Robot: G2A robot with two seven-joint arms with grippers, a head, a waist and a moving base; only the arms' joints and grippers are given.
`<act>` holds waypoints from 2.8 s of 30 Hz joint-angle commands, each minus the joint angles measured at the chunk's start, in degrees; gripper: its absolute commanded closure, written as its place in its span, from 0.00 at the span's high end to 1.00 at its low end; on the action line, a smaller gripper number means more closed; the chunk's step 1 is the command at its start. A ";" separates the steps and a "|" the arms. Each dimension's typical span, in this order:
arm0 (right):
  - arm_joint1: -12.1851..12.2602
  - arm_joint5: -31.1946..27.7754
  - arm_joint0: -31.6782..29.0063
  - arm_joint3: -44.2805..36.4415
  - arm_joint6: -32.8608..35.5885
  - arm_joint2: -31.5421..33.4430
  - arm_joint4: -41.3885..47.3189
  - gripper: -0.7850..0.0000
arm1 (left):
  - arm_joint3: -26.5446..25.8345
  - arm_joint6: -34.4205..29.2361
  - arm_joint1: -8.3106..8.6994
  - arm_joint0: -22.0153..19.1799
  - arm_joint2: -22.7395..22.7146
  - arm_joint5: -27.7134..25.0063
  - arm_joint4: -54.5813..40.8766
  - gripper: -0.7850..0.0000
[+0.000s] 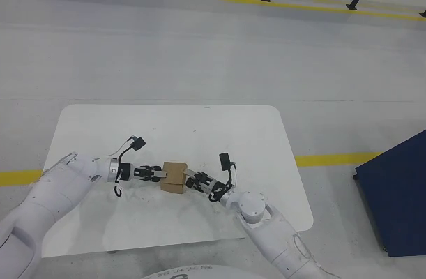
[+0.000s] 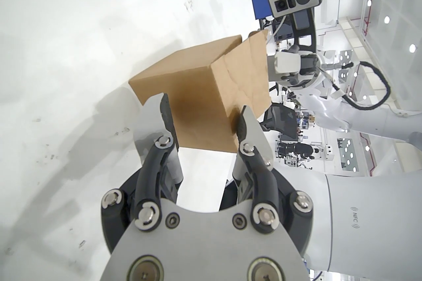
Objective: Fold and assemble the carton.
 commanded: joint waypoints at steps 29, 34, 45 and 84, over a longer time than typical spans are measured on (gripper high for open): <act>0.06 4.14 1.42 -0.04 -0.80 -1.28 -1.17 0.51 | 0.49 1.05 -0.16 -0.35 1.04 -1.05 -1.24 0.48; 0.03 4.84 1.69 0.00 -1.27 -1.62 -1.51 0.49 | 0.59 0.97 -0.14 -0.42 1.25 -0.97 -1.50 0.48; 0.05 5.27 1.68 0.05 -1.73 -1.72 -1.39 0.49 | 1.13 0.46 -0.32 -0.73 1.88 -0.46 -1.28 0.48; -0.25 8.43 2.96 -0.37 -5.17 -4.29 -5.48 0.74 | 3.73 0.28 -1.76 -1.29 2.34 -0.28 -0.50 0.48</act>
